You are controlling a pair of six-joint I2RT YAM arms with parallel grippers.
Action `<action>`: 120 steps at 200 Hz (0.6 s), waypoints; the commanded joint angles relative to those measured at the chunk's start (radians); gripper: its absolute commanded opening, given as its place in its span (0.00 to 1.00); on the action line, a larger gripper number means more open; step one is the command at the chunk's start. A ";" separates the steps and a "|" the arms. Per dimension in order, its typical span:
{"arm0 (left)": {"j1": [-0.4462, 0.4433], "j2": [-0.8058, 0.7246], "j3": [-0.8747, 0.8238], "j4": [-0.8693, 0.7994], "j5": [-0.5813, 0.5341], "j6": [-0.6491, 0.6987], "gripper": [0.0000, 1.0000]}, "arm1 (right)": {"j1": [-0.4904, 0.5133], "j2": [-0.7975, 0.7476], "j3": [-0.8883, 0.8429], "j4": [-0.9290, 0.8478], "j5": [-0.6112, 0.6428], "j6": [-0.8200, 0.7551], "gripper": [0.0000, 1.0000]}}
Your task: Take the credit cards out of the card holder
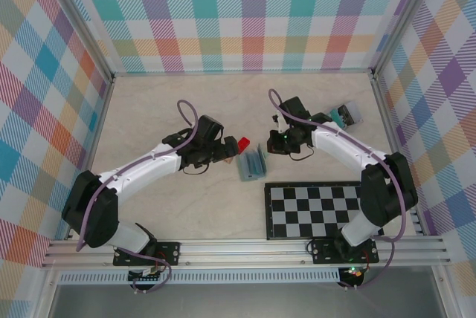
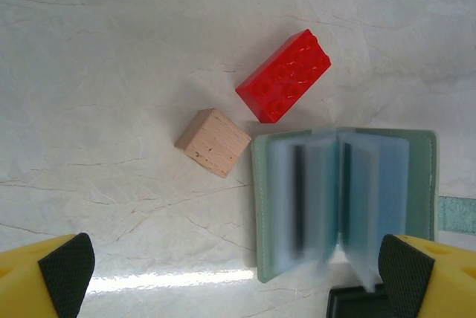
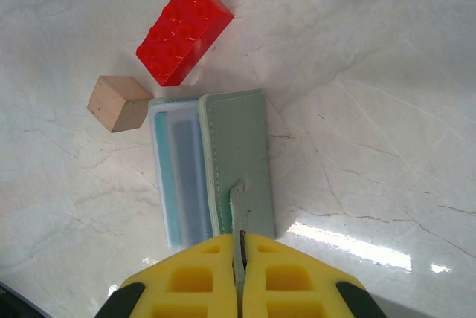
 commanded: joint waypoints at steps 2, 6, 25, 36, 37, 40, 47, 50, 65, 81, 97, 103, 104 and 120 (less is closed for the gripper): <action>0.006 -0.033 -0.010 0.017 0.030 0.027 1.00 | -0.002 0.003 0.028 -0.017 0.036 0.002 0.02; 0.006 -0.031 -0.009 0.018 0.035 0.027 1.00 | -0.003 0.005 0.029 -0.021 0.046 0.002 0.02; 0.006 -0.020 -0.009 0.029 0.064 0.028 1.00 | -0.008 0.004 0.025 -0.031 0.088 0.009 0.02; 0.006 -0.011 -0.009 0.040 0.088 0.028 1.00 | -0.012 0.007 0.022 -0.036 0.108 0.012 0.02; 0.006 -0.010 -0.010 0.041 0.090 0.028 1.00 | -0.013 0.008 0.022 -0.037 0.111 0.012 0.02; 0.006 -0.008 -0.010 0.044 0.094 0.026 1.00 | -0.013 0.008 0.020 -0.039 0.119 0.012 0.02; 0.005 -0.003 -0.012 0.054 0.107 0.025 1.00 | -0.015 0.011 0.018 -0.044 0.137 0.014 0.02; 0.005 0.000 -0.013 0.057 0.114 0.024 1.00 | -0.017 0.012 0.017 -0.047 0.143 0.014 0.02; 0.002 0.011 -0.015 0.074 0.137 0.020 1.00 | -0.025 0.017 0.005 -0.049 0.164 0.016 0.02; -0.004 0.029 -0.017 0.105 0.171 0.011 1.00 | -0.030 0.024 -0.010 -0.049 0.184 0.017 0.02; -0.014 0.064 -0.019 0.166 0.235 -0.008 0.99 | -0.036 0.040 -0.027 -0.049 0.202 0.016 0.02; -0.018 0.081 -0.021 0.203 0.262 -0.017 0.97 | -0.036 0.047 -0.033 -0.048 0.207 0.017 0.02; -0.019 0.084 -0.022 0.212 0.267 -0.019 0.97 | -0.036 0.049 -0.034 -0.048 0.208 0.017 0.02; -0.033 0.133 -0.027 0.282 0.323 -0.053 0.90 | -0.041 0.069 -0.054 -0.040 0.219 0.020 0.02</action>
